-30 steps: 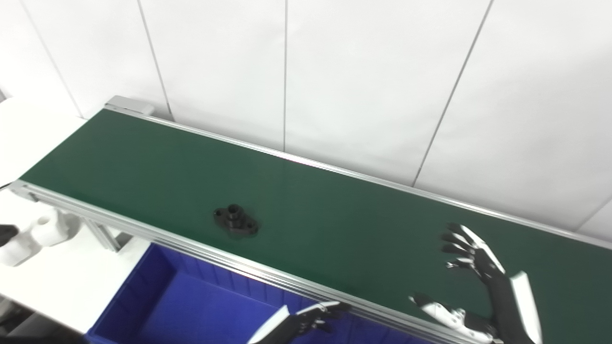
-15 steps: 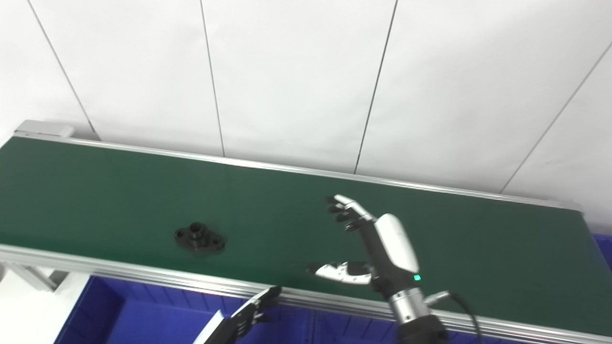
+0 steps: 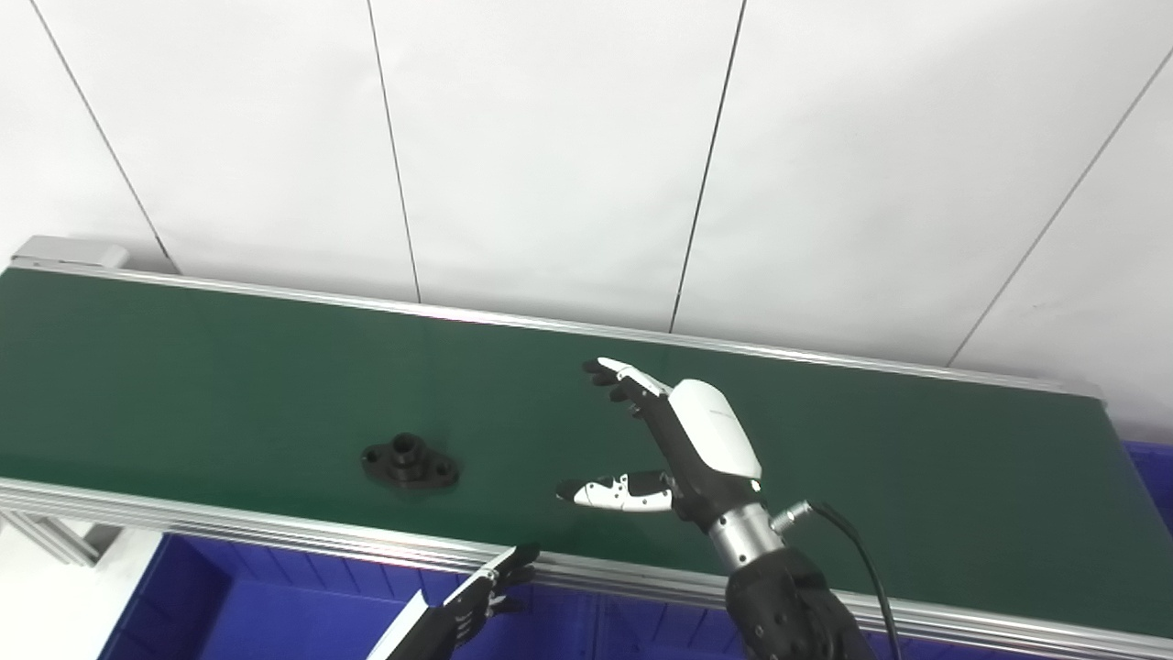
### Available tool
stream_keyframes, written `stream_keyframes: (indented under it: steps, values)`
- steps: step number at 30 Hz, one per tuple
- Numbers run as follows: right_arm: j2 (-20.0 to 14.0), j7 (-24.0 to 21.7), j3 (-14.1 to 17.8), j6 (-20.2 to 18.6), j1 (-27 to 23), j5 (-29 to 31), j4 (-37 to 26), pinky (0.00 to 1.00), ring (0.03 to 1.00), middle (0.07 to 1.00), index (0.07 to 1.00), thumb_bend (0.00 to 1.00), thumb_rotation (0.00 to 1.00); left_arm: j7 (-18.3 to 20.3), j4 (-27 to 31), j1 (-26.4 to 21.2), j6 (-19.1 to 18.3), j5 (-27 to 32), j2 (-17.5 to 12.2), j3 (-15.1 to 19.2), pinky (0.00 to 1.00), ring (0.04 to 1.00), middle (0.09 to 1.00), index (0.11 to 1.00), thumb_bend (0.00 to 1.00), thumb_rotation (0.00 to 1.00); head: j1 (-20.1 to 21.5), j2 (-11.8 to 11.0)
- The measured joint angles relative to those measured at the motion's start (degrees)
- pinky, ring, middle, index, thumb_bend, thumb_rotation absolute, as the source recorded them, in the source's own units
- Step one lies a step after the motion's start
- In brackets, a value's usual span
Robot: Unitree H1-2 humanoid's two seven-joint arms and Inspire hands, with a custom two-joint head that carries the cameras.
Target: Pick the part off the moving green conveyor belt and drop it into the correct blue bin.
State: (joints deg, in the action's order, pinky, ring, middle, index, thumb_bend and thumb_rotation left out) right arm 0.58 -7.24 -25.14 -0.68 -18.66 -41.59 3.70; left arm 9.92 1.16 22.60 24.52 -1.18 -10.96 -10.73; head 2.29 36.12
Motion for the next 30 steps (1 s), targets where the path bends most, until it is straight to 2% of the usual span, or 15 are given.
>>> stream_keyframes:
  steps: [8,11,19,27,30]
  values:
    - [1.3,-1.2,-0.9,-2.3,-2.6,-0.4,4.1,0.68,0.756,0.796,0.844,0.77,0.34,3.5,0.0,0.0,0.0,4.8,0.4,0.7,0.79,0.887,0.923,0.899,0.59,0.29,-0.5,0.4]
    - [1.5,-1.3,-2.0,-2.7,-4.5,-0.5,6.7,0.67,0.756,0.801,0.845,0.76,0.34,4.8,0.0,0.4,0.1,6.1,1.4,1.8,0.79,0.883,0.917,0.893,0.59,0.29,-0.6,0.6]
    - [2.6,0.0,-4.0,-2.7,-8.3,-1.4,13.5,0.66,0.768,0.814,0.843,0.77,0.30,7.8,0.1,2.0,0.1,6.7,3.3,4.4,0.81,0.890,0.917,0.889,0.58,0.29,-1.2,1.1]
    - [3.9,0.9,-5.9,-2.7,-9.7,-1.7,19.4,0.68,0.789,0.835,0.855,0.76,0.33,9.7,0.1,1.9,0.1,5.8,4.2,6.2,0.79,0.858,0.883,0.853,0.63,0.37,-2.4,1.9]
    - [3.9,0.8,-7.4,-2.7,-10.7,-2.4,21.2,0.67,0.785,0.830,0.847,0.79,0.29,10.0,0.1,1.9,0.1,5.8,4.3,6.2,0.80,0.859,0.881,0.846,0.65,0.38,-2.7,2.1]
